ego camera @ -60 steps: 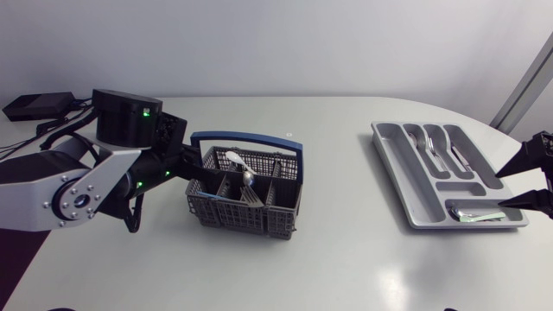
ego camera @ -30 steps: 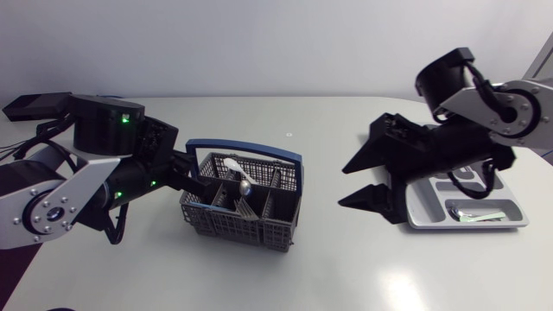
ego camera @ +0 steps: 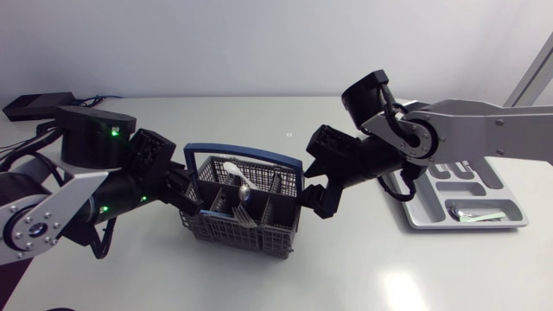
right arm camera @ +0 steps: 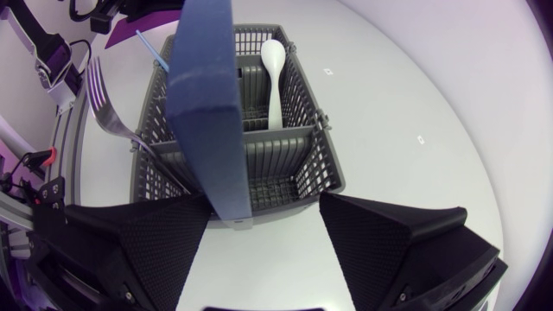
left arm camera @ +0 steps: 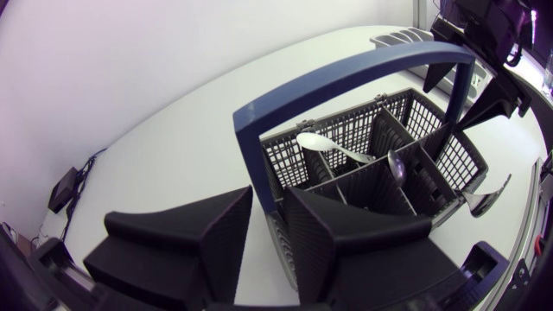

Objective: Unload the cutlery basket into the drawer organizer.

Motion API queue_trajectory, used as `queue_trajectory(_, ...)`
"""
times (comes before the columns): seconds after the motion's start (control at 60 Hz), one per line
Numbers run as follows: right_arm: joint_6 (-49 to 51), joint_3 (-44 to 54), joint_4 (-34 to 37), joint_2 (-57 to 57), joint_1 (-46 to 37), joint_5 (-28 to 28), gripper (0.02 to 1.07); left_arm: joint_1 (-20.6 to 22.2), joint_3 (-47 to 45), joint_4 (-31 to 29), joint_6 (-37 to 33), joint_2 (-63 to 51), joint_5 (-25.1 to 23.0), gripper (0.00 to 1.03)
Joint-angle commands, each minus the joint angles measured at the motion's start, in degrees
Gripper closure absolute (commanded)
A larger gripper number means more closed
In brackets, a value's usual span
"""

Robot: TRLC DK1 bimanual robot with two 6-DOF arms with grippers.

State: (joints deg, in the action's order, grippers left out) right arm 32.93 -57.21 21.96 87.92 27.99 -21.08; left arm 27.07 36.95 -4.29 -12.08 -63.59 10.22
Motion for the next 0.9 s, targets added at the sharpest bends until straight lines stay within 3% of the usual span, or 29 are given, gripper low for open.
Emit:
queue_trajectory(0.0, -1.8, -1.9, -1.4, 1.3, -0.7, 0.4, 0.18, 0.4, -1.2, -0.9, -1.2, 2.6, -0.6, 0.63)
queue_trajectory(0.133, -2.0, -3.5, -2.4, 3.3, -1.3, 1.9, 0.18, 1.0, -0.6, -3.1, -2.9, 6.8, -0.9, 0.52)
queue_trajectory(0.267, -2.0, -5.1, -3.3, 5.2, -2.0, 2.4, 0.18, 0.6, 0.2, -6.5, -4.6, 10.5, -2.6, 0.52)
queue_trajectory(0.45, -2.5, -7.3, -3.5, 6.9, -2.1, 2.6, 0.18, -2.7, -0.3, -10.9, -9.6, 16.8, -10.6, 0.52)
queue_trajectory(0.567, -2.3, -7.1, -3.5, 6.4, -2.2, 2.5, 0.18, -8.3, -0.7, -15.4, -15.4, 17.5, -22.1, 0.52)
queue_trajectory(0.633, -2.1, -5.9, -3.1, 4.6, -2.4, 2.2, 0.17, -9.1, -1.4, -18.3, -20.1, 17.5, -26.7, 0.52)
queue_trajectory(0.75, -0.9, -2.2, -1.7, -0.1, -3.1, 0.7, 0.17, -7.5, -4.4, -19.5, -26.1, 18.2, -28.6, 0.52)
queue_trajectory(0.883, 0.4, 1.0, -0.3, -4.0, -3.9, -0.2, 0.14, -6.3, -6.5, -16.7, -27.7, 17.8, -28.6, 0.52)
